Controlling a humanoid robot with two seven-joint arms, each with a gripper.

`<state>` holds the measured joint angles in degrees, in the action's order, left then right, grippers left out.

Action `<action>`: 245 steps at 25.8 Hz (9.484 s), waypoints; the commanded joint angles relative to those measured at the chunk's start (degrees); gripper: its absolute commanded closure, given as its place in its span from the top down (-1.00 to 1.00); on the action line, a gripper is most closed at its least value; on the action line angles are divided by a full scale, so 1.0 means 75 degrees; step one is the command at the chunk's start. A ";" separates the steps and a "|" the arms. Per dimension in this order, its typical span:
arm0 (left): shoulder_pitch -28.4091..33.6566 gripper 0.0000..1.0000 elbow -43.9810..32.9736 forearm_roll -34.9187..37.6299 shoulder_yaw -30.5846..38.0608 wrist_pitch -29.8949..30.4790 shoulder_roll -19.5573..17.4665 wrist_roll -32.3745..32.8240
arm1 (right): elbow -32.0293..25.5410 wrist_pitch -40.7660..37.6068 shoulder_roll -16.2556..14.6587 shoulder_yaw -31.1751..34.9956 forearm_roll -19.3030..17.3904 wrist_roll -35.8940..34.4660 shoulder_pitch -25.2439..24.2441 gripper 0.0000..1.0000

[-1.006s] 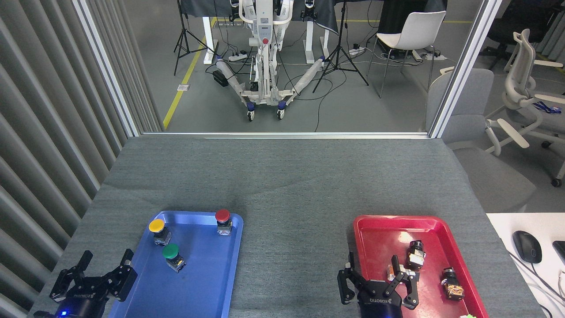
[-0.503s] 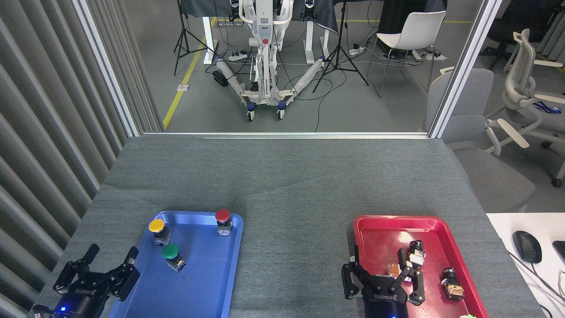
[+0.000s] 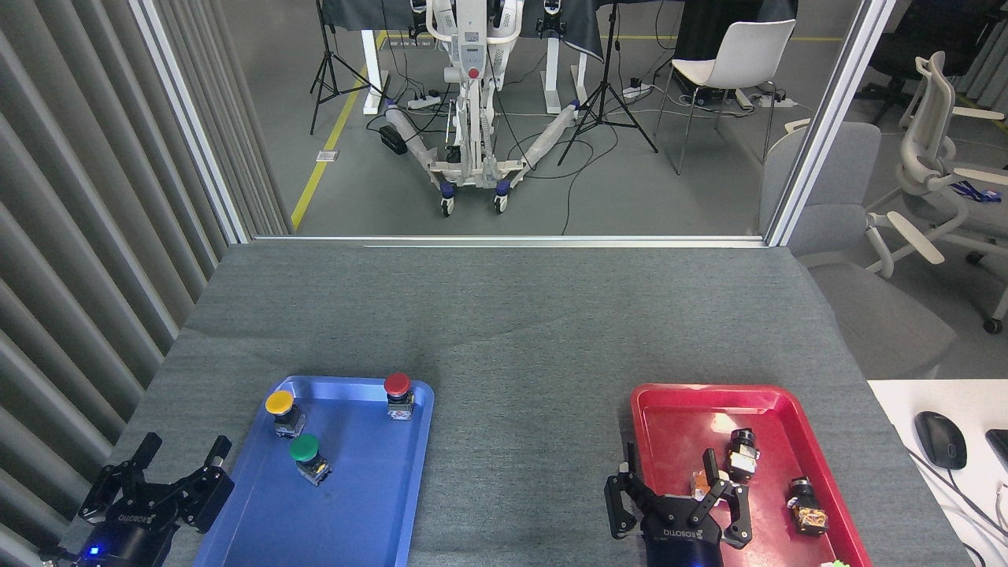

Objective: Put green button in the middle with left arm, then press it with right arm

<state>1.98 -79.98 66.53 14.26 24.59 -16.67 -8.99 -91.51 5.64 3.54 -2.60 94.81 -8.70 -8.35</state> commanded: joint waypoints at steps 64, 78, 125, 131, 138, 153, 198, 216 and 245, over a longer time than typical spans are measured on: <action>-0.0990 1.00 0.2214 0.2203 -0.1291 0.0096 0.0583 -0.0594 | -0.0069 -0.0177 -0.0015 0.0042 -0.0068 0.0387 -0.0058 1.00; -0.1271 0.99 0.2624 0.2238 -0.1690 0.0131 0.0782 -0.0594 | -0.0080 -0.0177 -0.0015 0.0054 -0.0114 0.0586 -0.0047 1.00; -0.1881 -0.99 0.2964 0.2262 -0.2791 0.0073 0.0829 -0.1309 | -0.0080 -0.0177 -0.0015 0.0136 -0.0138 0.0609 -0.0047 1.00; -0.2666 -1.00 0.2859 0.2285 -0.4479 0.0014 0.1942 -0.1168 | -0.0080 -0.0177 -0.0015 0.0136 -0.0138 0.0609 -0.0047 1.00; -0.3545 -1.00 0.4616 0.2508 -0.4549 -0.0279 0.2692 -0.0875 | -0.0080 -0.0177 -0.0015 0.0124 -0.0138 0.0609 -0.0047 1.00; -0.3486 -0.40 0.5144 0.2566 -0.5803 -0.0701 0.2704 -0.1004 | -0.0080 -0.0189 -0.0015 0.0124 -0.0138 0.0609 -0.0047 1.00; 0.0674 0.98 -0.0294 0.0691 0.0033 -0.0806 0.0407 -0.1250 | 0.0986 -0.0728 0.0160 -0.1223 -0.0103 0.0879 0.0446 -1.00; 0.0217 0.98 0.0410 0.0644 0.0056 -0.0841 0.0372 -0.1238 | 0.2088 -0.0447 0.0231 -0.1470 -0.0068 0.0890 0.0739 -1.00; 0.0170 0.98 0.0632 0.0644 0.0056 -0.0830 0.0313 -0.1250 | 0.0611 0.0174 0.0102 -0.0813 -0.0150 0.0222 0.0270 1.00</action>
<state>3.27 -75.22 71.37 14.68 18.39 -14.33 -18.34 -84.16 6.57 4.73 -10.78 93.74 -6.70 -4.69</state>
